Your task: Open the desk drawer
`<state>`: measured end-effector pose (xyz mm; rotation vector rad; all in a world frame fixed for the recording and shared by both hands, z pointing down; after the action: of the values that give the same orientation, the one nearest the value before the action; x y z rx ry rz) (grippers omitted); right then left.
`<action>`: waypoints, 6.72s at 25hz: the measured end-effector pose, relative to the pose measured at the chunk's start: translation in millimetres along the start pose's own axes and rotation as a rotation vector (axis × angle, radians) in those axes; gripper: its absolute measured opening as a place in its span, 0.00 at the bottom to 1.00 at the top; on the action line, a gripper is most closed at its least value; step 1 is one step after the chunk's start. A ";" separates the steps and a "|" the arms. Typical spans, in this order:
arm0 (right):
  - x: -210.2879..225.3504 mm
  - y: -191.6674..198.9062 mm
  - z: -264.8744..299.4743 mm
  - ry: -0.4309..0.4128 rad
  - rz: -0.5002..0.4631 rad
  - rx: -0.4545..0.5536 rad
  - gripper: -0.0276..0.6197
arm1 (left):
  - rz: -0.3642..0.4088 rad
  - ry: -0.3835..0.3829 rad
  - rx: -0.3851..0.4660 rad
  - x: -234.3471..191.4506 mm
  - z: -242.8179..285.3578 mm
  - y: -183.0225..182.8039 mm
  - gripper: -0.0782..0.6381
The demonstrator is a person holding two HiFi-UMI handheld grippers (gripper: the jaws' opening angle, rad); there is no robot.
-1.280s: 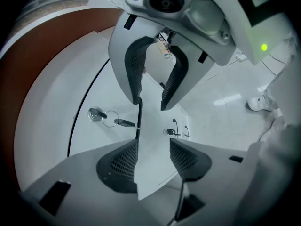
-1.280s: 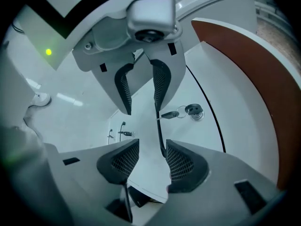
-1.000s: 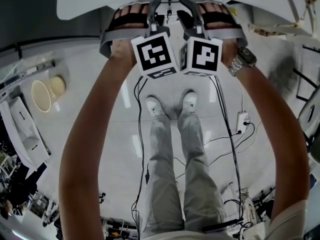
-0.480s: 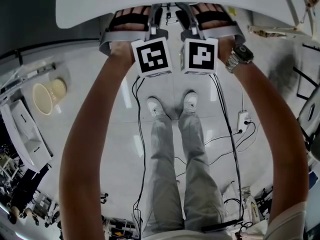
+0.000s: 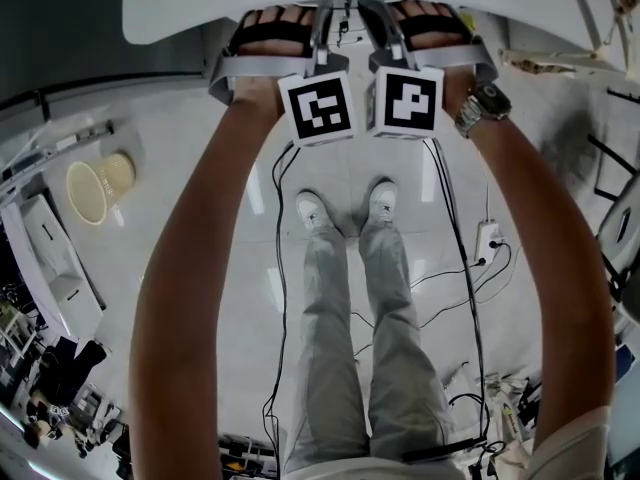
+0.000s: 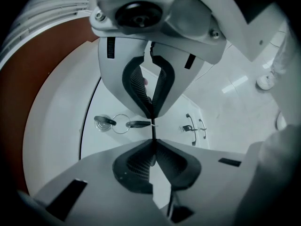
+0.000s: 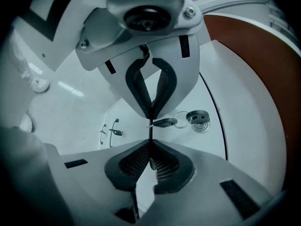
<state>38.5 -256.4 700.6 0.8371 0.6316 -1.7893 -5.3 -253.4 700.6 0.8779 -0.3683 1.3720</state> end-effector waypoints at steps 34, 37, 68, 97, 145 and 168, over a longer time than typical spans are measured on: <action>-38.1 -15.5 -47.8 -0.073 0.041 0.031 0.10 | -0.039 0.095 -0.001 43.5 -43.8 -8.2 0.14; -45.5 -17.1 -51.3 -0.087 0.004 0.038 0.10 | -0.022 0.117 0.005 52.3 -48.5 -7.1 0.14; -47.7 -19.6 -70.1 -0.103 0.078 0.035 0.10 | -0.062 0.124 0.003 58.6 -65.0 -5.0 0.18; 17.6 -30.7 -218.0 0.010 0.628 0.100 0.08 | -0.734 0.027 0.144 2.0 -211.1 -27.2 0.12; 279.7 54.0 -633.3 0.277 1.388 0.604 0.08 | -1.326 -0.219 0.617 -240.7 -625.9 -153.6 0.12; 229.0 50.0 -638.2 0.202 1.384 0.665 0.08 | -1.375 -0.220 0.608 -177.5 -626.1 -187.6 0.12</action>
<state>189.4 69.2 123.1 1.4097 -0.4595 -0.5797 -24.1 84.9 114.2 1.3811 0.4936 0.0644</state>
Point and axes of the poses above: the fingertips, and each gripper's own axes: z forward along the fingers, x to its right, y out of its underside, the point moved 6 cm from there along -z, backward along the fingers, and after that the axes turned 14 degrees about -z, right-handed, at the moved point
